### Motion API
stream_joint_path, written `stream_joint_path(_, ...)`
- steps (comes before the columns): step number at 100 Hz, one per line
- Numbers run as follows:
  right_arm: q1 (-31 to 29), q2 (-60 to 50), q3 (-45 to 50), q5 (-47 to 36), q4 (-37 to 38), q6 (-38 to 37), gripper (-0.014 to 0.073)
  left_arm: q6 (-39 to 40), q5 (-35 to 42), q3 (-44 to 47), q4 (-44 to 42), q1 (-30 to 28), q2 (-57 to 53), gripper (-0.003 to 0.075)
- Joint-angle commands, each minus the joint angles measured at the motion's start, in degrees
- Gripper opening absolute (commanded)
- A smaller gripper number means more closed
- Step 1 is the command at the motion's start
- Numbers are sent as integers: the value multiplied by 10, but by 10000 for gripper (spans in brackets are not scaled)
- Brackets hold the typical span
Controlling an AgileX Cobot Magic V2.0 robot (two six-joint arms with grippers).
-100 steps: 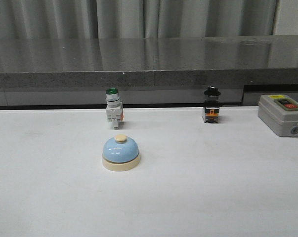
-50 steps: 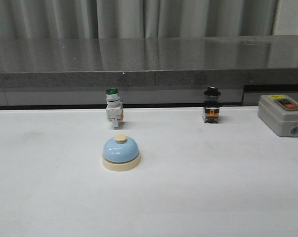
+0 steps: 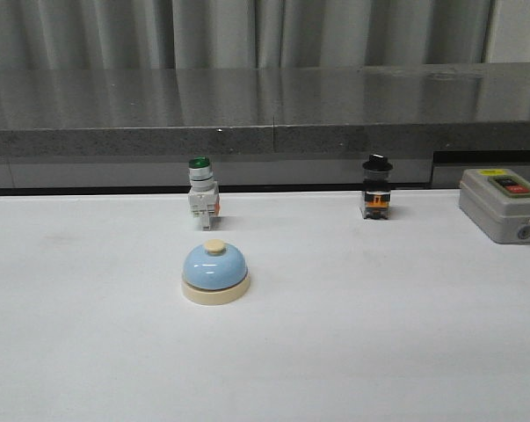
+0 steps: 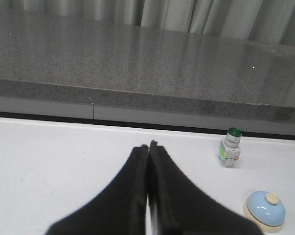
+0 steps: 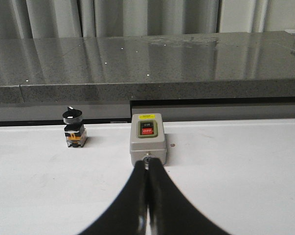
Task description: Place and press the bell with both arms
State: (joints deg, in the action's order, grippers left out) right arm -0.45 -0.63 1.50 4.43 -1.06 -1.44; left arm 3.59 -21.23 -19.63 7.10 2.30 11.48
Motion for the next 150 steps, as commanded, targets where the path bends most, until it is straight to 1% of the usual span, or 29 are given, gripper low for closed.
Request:
stream_joint_path(1,-2,-10,-8,-44,4,2,-61,4,37,-5,-15,-2,-21,-20)
stream_joint_path(10,-2,-10,-8,-44,4,2,-61,4,38,8,-44,-2,-52,-20)
stream_joint_path(37,-2,-10,-8,-44,4,2,-61,0,39,59,-53,-2,-136,-20)
stream_joint_path(45,-2,-10,-8,-44,4,2,-61,0,41,66,-54,-2,-133,-20)
stream_joint_path(56,-2,-9,-8,-44,4,2,-61,0,63,85,-54,-2,-135,-20)
stream_joint_path(66,-2,-9,-8,-44,4,2,-61,0,115,116,-82,-4,-135,-20)
stream_joint_path(82,-2,-9,-8,-44,4,2,-61,0,233,184,-67,-17,-135,-20)
stream_joint_path(93,-2,-9,-8,-44,4,2,-61,0,286,223,-64,-19,-135,-20)
stream_joint_path(96,-2,-9,-8,-44,4,2,-61,0,266,222,-64,-19,-135,-20)
stream_joint_path(103,-2,-9,-8,-44,4,2,-61,0,262,222,-63,-19,-135,-20)
stream_joint_path(150,-2,-9,-8,-44,4,2,-61,0,263,222,-63,-19,-135,-20)
